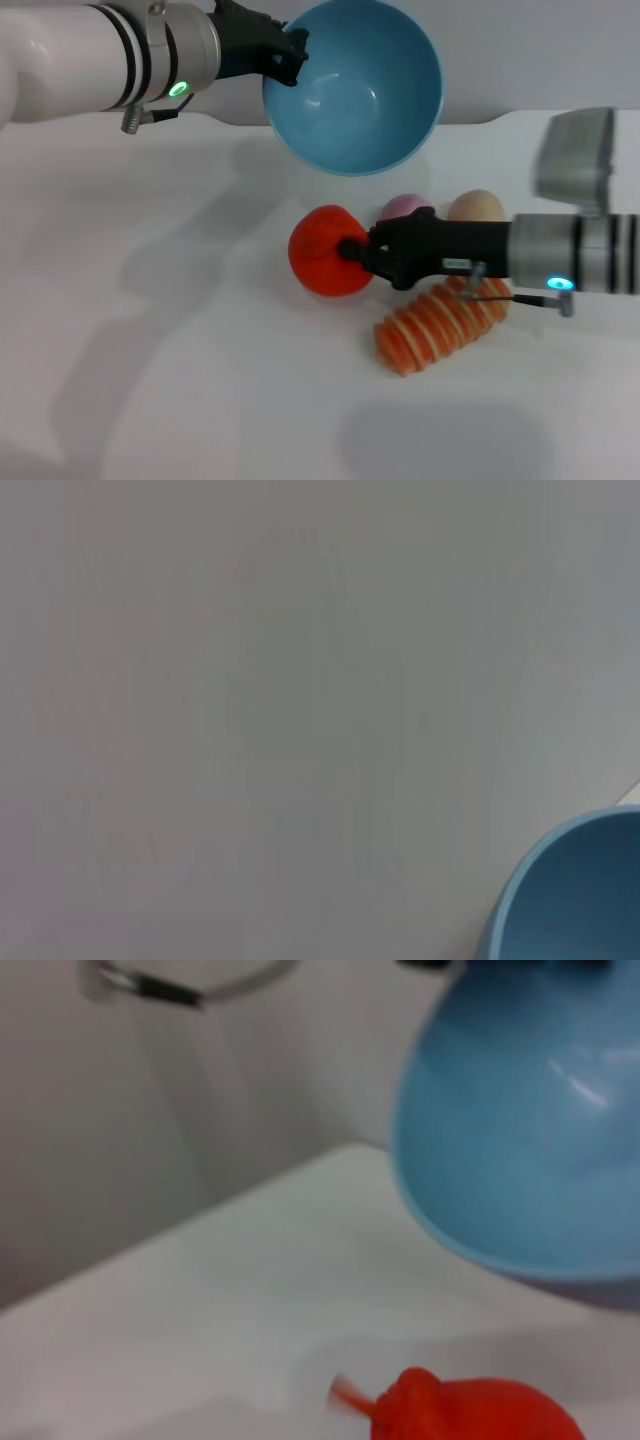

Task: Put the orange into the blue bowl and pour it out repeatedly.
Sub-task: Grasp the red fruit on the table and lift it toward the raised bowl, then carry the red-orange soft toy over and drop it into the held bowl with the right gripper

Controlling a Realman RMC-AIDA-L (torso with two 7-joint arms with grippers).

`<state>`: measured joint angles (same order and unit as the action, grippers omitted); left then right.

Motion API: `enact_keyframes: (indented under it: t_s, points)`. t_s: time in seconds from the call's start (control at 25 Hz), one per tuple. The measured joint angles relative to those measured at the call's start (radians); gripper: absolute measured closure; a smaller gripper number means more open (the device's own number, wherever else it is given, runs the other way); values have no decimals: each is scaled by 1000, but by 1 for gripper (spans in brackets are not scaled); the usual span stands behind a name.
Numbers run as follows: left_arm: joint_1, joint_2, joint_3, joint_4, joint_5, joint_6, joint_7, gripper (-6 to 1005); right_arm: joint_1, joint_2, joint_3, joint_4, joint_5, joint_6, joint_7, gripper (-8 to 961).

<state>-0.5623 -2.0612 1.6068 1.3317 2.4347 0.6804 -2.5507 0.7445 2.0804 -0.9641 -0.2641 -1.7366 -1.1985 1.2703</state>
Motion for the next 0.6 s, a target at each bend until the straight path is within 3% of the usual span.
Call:
enact_keyframes:
  t_s: [0.08, 0.12, 0.4, 0.6]
  points:
    - [-1, 1, -4, -3, 5, 0, 3, 1000, -48, -5, 1, -82, 10, -145, 0, 830]
    - [-4, 2, -14, -16, 6, 0, 8, 1000, -106, -7, 1, -178, 35, -278, 3, 840]
    - [-46, 4, -34, -101, 8, 77, 31, 1000, -254, -15, 2, -398, 154, -490, -26, 892]
    - [-46, 1, -3, -110, 6, 115, 45, 1000, -297, -19, 24, -489, 158, -551, -43, 919]
